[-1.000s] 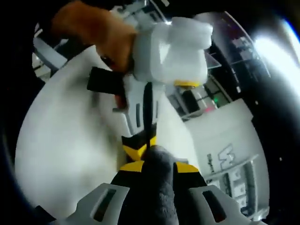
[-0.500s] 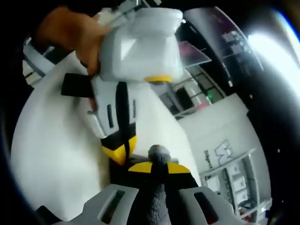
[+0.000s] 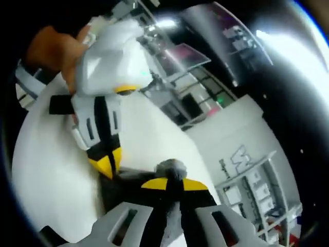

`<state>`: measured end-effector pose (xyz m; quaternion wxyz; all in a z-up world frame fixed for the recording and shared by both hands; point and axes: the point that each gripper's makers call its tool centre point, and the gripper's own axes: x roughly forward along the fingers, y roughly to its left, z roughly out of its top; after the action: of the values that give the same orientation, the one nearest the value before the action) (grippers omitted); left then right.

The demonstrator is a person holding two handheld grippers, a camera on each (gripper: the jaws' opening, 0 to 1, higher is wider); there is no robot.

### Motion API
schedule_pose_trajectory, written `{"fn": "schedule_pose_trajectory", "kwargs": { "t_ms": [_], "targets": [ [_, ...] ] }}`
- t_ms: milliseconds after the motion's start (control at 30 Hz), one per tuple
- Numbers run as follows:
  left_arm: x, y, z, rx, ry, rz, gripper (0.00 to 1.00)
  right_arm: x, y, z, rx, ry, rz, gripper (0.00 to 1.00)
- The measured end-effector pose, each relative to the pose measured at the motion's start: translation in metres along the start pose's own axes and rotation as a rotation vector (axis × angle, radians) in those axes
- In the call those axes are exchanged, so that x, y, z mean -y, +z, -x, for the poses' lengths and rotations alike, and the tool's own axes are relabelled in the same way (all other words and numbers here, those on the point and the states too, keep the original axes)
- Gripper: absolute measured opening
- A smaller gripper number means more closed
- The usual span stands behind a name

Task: Open the folded towel by lifting each exposed corner and separating the folded layers until the towel lies flat within the target outline without major curled edges

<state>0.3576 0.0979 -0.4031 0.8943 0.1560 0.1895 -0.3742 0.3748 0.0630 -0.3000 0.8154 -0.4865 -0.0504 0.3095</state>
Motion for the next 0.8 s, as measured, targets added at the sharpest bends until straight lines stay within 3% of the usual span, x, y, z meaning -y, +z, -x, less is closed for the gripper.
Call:
{"fn": "schedule_pose_trajectory", "kwargs": {
  "t_ms": [67, 433, 533, 667, 767, 800],
  "targets": [
    [0.001, 0.0, 0.0, 0.001, 0.004, -0.007, 0.03, 0.01, -0.006, 0.002, -0.002, -0.005, -0.062, 0.01],
    [0.001, 0.0, 0.0, 0.001, 0.001, -0.009, 0.03, 0.041, -0.023, 0.013, -0.01, -0.043, -0.163, 0.01],
    [0.001, -0.001, 0.0, -0.003, 0.0, -0.016, 0.03, 0.048, -0.03, 0.016, 0.013, -0.033, -0.283, 0.01],
    [0.0, 0.0, -0.001, -0.004, -0.003, -0.004, 0.03, 0.059, -0.045, 0.022, 0.012, -0.042, -0.365, 0.01],
    [-0.001, 0.0, -0.001, -0.005, 0.0, -0.001, 0.03, 0.072, -0.058, 0.031, 0.015, -0.089, -0.414, 0.0],
    [-0.001, -0.001, -0.001, -0.005, 0.001, 0.001, 0.03, 0.075, -0.064, 0.035, 0.025, -0.103, -0.468, 0.0]
  ]
}}
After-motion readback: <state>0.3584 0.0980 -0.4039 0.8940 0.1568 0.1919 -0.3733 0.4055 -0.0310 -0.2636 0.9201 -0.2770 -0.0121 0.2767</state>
